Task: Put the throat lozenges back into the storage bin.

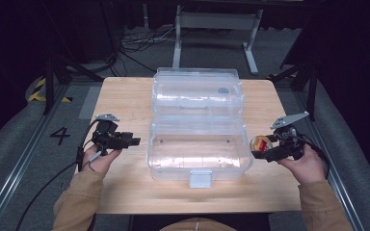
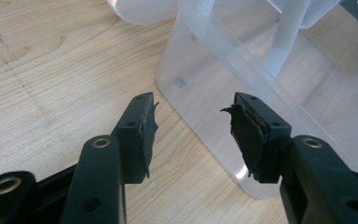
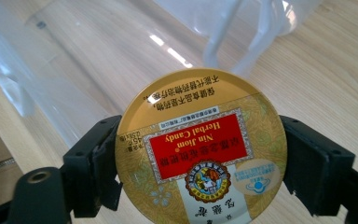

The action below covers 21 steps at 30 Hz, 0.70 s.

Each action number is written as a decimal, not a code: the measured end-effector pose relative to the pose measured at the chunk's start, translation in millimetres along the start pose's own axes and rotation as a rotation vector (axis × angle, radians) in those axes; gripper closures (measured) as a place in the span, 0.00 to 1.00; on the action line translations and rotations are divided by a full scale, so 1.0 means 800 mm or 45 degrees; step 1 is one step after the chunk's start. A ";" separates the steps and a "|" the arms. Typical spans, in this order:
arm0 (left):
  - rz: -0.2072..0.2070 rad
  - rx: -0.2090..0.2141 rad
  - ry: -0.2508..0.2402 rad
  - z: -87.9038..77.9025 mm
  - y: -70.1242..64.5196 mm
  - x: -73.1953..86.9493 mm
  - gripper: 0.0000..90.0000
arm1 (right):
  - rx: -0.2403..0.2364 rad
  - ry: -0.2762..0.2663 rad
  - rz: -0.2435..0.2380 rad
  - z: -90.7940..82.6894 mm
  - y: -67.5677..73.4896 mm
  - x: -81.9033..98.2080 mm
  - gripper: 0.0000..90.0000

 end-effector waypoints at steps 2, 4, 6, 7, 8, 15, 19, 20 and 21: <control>-0.004 0.001 0.000 0.001 0.000 0.000 0.56 | 0.001 -0.003 -0.015 -0.002 0.005 -0.007 0.23; -0.005 0.001 -0.001 0.001 0.000 0.000 0.56 | -0.003 -0.011 -0.025 -0.003 0.009 -0.013 0.23; -0.005 0.001 0.000 0.001 0.001 0.001 0.56 | 0.000 -0.006 -0.035 -0.002 0.013 -0.017 0.23; -0.005 0.001 0.000 0.001 0.001 0.001 0.56 | 0.001 -0.005 -0.039 -0.001 0.014 -0.019 0.23; -0.004 -0.001 0.001 0.001 0.001 0.001 0.56 | 0.002 -0.001 -0.044 0.000 0.016 -0.021 0.23; -0.005 -0.003 0.000 0.001 0.002 0.001 0.56 | -0.021 0.019 -0.070 0.008 0.029 -0.029 0.23; -0.006 -0.003 0.000 0.001 0.003 0.001 0.56 | -0.034 0.023 -0.093 0.014 0.037 -0.038 0.23; -0.004 -0.006 -0.001 0.002 0.003 0.001 0.56 | -0.045 0.021 -0.091 0.015 0.040 -0.040 0.23; -0.006 -0.007 0.000 0.002 0.004 0.002 0.56 | -0.051 0.027 -0.092 0.018 0.042 -0.042 0.23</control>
Point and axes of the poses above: each handheld gripper's, and its own axes: z roughly forward along the jaws, x roughly out of its underside, y roughly to its left, the point moved 10 cm from there along z, roughly forward along the jaws
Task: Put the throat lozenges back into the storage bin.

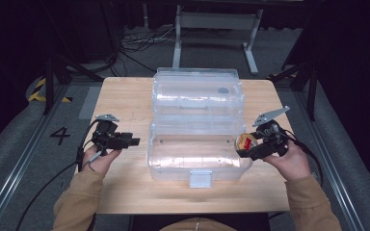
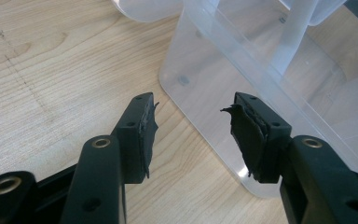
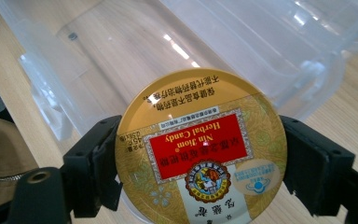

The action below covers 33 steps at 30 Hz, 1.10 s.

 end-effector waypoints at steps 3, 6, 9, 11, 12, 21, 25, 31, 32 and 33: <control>-0.005 0.002 0.004 0.001 0.000 0.001 0.56 | 0.007 0.023 -0.011 0.005 0.003 -0.003 0.23; -0.007 0.003 0.004 0.001 0.001 0.001 0.56 | 0.006 0.042 -0.023 0.010 0.007 -0.008 0.23; -0.008 0.005 0.005 0.001 0.001 0.001 0.56 | -0.010 0.052 -0.017 0.016 0.010 -0.010 0.23; -0.009 0.006 0.006 0.001 0.001 0.002 0.56 | -0.005 0.074 -0.013 0.022 0.009 -0.009 0.23; -0.007 0.004 0.005 0.001 0.002 0.002 0.56 | -0.004 0.081 -0.015 0.024 0.010 -0.009 0.23; -0.013 0.003 0.007 0.002 0.003 0.002 0.56 | 0.001 0.142 -0.021 0.043 0.012 -0.006 0.23; -0.011 0.004 0.010 0.002 0.003 0.003 0.56 | 0.012 0.167 -0.023 0.051 0.012 -0.004 0.23; -0.016 0.002 0.006 0.002 0.004 0.003 0.56 | 0.032 0.206 -0.022 0.065 0.012 -0.001 0.23; -0.016 0.003 0.006 0.001 0.004 0.003 0.56 | 0.036 0.214 -0.022 0.067 0.012 0.000 0.23; -0.015 0.002 0.006 0.001 0.004 0.003 0.56 | 0.043 0.221 -0.024 0.068 0.011 0.001 0.23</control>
Point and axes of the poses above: each handheld gripper's, and its own axes: z roughly forward along the jaws, x roughly out of its underside, y roughly to its left, the point moved 10 cm from there along z, roughly forward along the jaws
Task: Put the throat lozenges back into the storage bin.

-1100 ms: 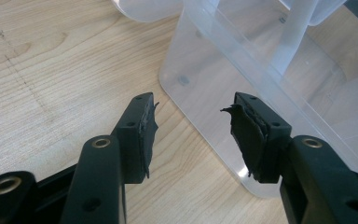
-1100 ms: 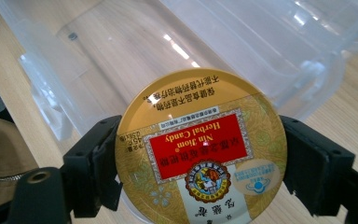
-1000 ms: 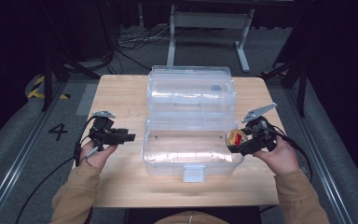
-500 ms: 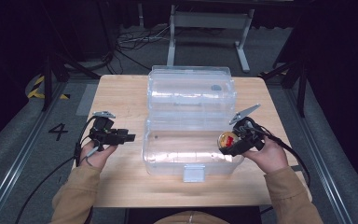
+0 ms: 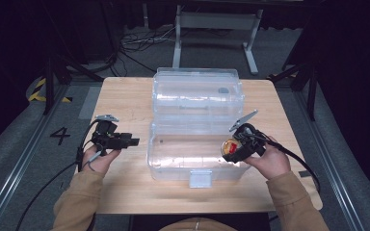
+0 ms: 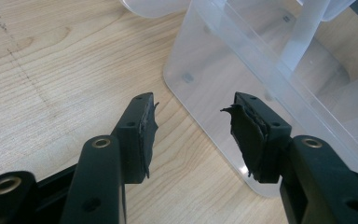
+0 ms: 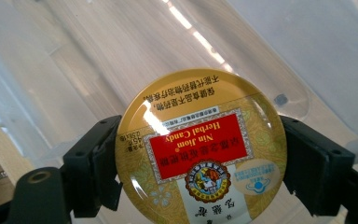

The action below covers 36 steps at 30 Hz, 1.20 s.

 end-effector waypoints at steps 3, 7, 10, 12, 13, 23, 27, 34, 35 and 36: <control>0.001 0.001 0.002 0.000 0.000 0.000 0.56 | 0.008 0.018 0.002 0.006 0.000 0.001 0.23; 0.001 0.000 0.003 0.000 0.000 0.000 0.56 | 0.023 0.053 0.004 0.012 -0.002 0.004 0.23; 0.000 -0.001 0.000 0.000 0.001 0.000 0.56 | 0.034 0.082 0.009 0.018 -0.003 0.007 0.23; -0.001 -0.002 0.000 0.000 0.001 0.000 0.56 | 0.039 0.097 0.014 0.021 -0.003 0.008 0.23; -0.001 -0.002 0.000 0.000 0.001 0.000 0.56 | 0.042 0.105 0.015 0.022 -0.003 0.009 0.23; -0.002 -0.001 0.007 0.001 0.002 0.002 0.56 | 0.063 0.171 0.022 0.032 -0.004 0.016 0.23; -0.002 -0.002 0.006 0.001 0.002 0.001 0.56 | 0.071 0.184 0.030 0.035 -0.004 0.018 0.23; -0.004 0.000 0.009 0.001 0.002 0.002 0.56 | 0.073 0.194 0.038 0.037 -0.004 0.018 0.23; -0.004 -0.001 0.009 0.001 0.002 0.002 0.56 | 0.071 0.196 0.042 0.038 -0.003 0.019 0.23; -0.005 0.000 0.010 0.002 0.002 0.002 0.56 | 0.071 0.199 0.044 0.038 -0.003 0.019 0.23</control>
Point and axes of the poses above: each handheld gripper's, and its own axes: z roughly forward along the jaws, x roughly out of its underside, y roughly to its left, the point moved 10 cm from there along z, roughly forward along the jaws
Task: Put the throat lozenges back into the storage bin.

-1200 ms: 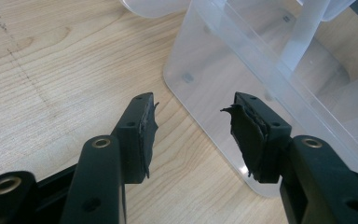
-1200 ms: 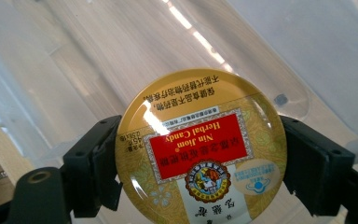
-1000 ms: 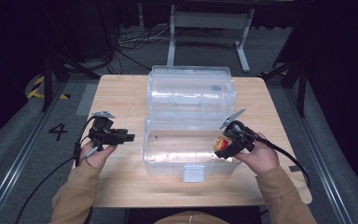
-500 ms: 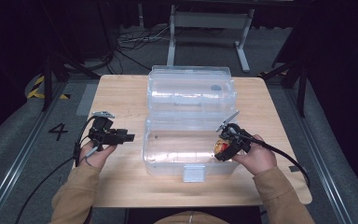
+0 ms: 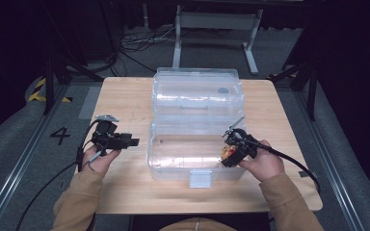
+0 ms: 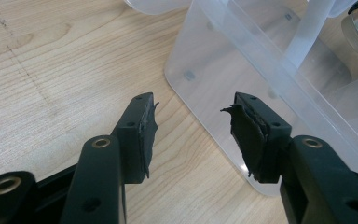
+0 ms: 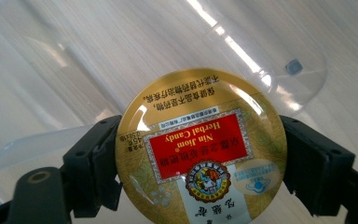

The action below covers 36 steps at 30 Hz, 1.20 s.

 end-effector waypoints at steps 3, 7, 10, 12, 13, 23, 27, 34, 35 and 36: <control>-0.004 -0.002 0.000 0.000 0.000 0.000 0.56 | 0.000 0.004 0.011 0.000 0.000 0.000 0.23; -0.002 0.000 0.003 0.001 0.000 0.000 0.56 | 0.002 0.004 0.030 0.001 0.000 0.000 0.23; -0.004 0.000 0.002 0.001 0.000 0.000 0.56 | -0.006 0.005 0.052 0.002 0.001 -0.002 0.23; -0.002 0.001 0.004 0.001 0.000 0.000 0.56 | 0.001 0.022 0.064 0.003 0.001 -0.002 0.23; -0.004 0.001 0.003 0.001 -0.001 0.000 0.56 | 0.011 0.034 0.074 0.003 0.002 -0.002 0.23; -0.003 0.002 0.004 0.000 0.000 0.001 0.56 | 0.083 0.085 0.083 0.007 0.000 -0.001 0.23; -0.007 0.001 -0.001 0.000 0.001 0.000 0.56 | 0.093 0.088 0.078 0.007 0.000 0.000 0.23; -0.005 0.001 0.001 0.000 0.001 0.001 0.56 | 0.114 0.087 0.073 0.008 -0.001 0.000 0.23; -0.006 0.001 0.000 0.000 0.001 0.000 0.56 | 0.121 0.090 0.067 0.008 -0.001 0.000 0.23; -0.006 0.001 -0.001 0.000 0.001 0.001 0.56 | 0.124 0.089 0.066 0.008 -0.001 0.000 0.23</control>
Point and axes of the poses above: each handheld gripper's, and its own axes: z roughly forward along the jaws, x roughly out of its underside, y roughly to its left, the point moved 10 cm from there along z, roughly forward along the jaws
